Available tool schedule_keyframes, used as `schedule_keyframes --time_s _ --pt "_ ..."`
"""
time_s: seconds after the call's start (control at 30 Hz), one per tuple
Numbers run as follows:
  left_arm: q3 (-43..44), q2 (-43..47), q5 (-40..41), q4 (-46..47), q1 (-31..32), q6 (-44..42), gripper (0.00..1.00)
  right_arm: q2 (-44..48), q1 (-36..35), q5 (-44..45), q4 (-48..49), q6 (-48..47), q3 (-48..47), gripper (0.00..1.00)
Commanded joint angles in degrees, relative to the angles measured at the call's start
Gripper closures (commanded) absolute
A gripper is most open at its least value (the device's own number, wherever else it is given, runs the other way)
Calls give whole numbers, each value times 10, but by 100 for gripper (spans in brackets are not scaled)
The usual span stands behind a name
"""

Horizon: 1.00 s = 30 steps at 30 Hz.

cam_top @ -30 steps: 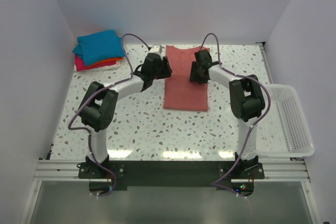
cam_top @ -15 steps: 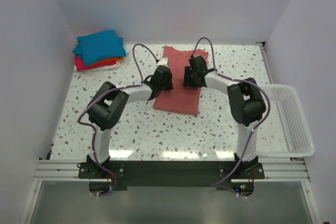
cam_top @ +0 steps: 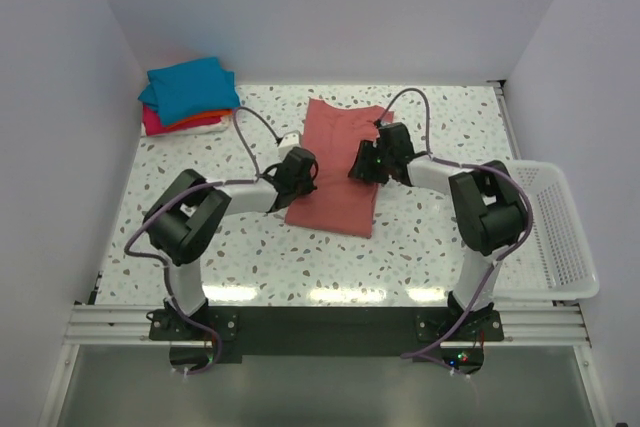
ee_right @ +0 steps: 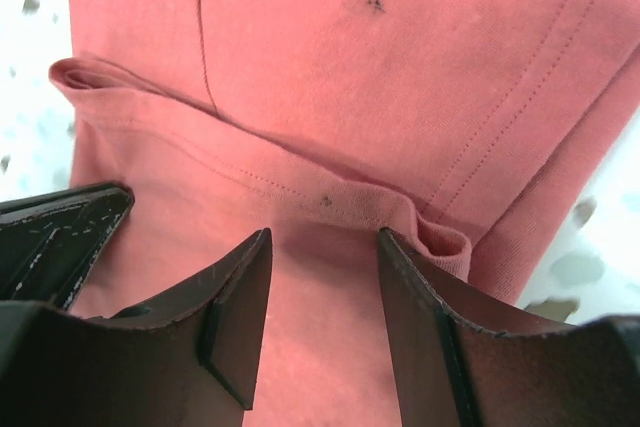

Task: Fold and stack the t-shirts
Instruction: Fold the tshirt

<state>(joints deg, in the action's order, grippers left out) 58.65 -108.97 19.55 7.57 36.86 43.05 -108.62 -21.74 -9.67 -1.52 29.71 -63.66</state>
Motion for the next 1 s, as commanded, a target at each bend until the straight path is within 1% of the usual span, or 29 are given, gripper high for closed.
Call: schedule_keyframes --time_s 0.0,0.13,0.2,0.23,0.37,0.5,0.63,0.83,0.9,0.93,0.97 --pt "-72 70 22 -43 15 28 88 15 -2 -53 -10 16 70 49" --pt "-173 141 13 -21 33 59 88 59 -3 -93 30 26 156 49" --pt "-204 182 13 -19 47 71 88 86 -3 -118 41 30 178 49" --pt "-233 195 18 -19 53 84 88 96 -3 -125 44 31 197 49" --pt "-296 251 24 -18 88 115 88 138 -3 -138 34 25 222 48" --pt "-332 298 30 -31 100 129 88 174 4 -149 17 18 236 47" --pt "-326 341 50 -43 100 110 83 215 27 -173 -4 23 241 46" --pt "-265 352 73 -75 99 60 76 240 64 -149 -52 8 228 45" --pt "-252 354 70 -75 99 50 73 242 65 -122 -73 -1 221 45" --pt "-249 356 64 -91 99 41 71 244 65 -115 -78 -3 222 46" --pt "-247 363 60 -95 99 38 66 247 65 -107 -83 -3 222 46"
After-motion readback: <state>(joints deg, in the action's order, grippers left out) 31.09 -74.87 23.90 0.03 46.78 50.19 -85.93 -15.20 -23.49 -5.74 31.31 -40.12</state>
